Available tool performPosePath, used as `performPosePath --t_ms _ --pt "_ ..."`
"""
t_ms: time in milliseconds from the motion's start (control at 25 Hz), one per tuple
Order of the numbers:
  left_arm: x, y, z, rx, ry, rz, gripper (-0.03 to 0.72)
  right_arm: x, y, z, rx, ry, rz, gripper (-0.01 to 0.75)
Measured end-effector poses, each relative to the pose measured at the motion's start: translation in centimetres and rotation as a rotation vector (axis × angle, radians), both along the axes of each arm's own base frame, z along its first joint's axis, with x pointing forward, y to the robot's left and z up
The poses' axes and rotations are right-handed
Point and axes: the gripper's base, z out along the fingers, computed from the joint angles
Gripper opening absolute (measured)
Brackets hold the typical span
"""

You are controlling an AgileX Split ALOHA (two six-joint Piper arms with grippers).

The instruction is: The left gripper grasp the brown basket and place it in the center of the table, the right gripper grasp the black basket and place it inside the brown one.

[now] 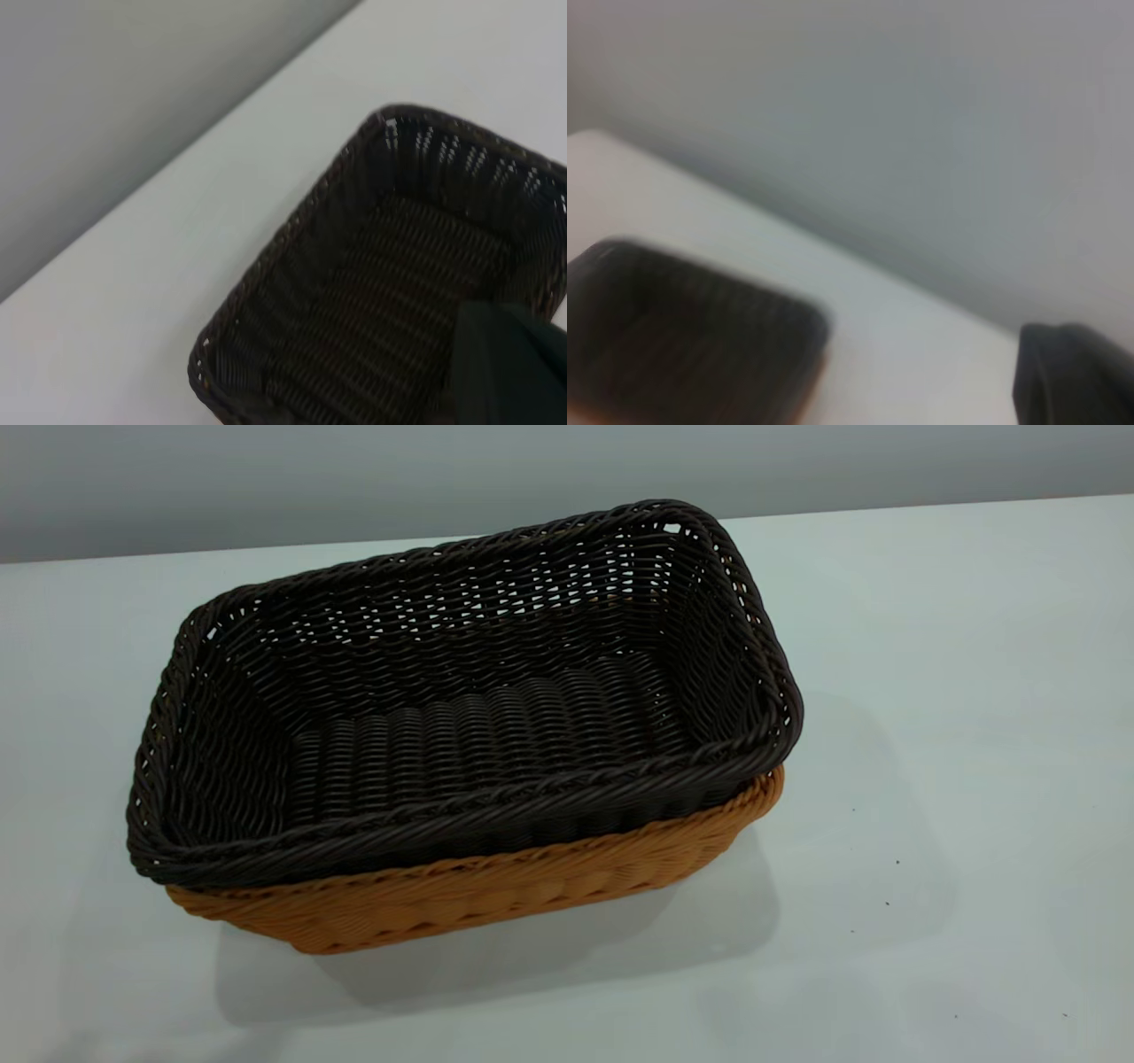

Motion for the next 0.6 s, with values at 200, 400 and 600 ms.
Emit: performPosePath --t_ms 200,400,600 --pt "-0.1 0.0 -1.5 0.026 0.059 0.001 -0.001 -2.4 -0.4 -5.9 0.061 0.070 0.047 0.006" --pt "-0.4 0.1 -2.3 0.054 0.123 0.005 -0.001 -3.6 -0.9 -11.0 0.080 0.162 0.027 0.006" --pt "-0.8 0.1 -2.7 0.058 0.191 -0.001 -0.001 -3.8 -1.1 -13.0 0.103 0.170 0.018 0.006"
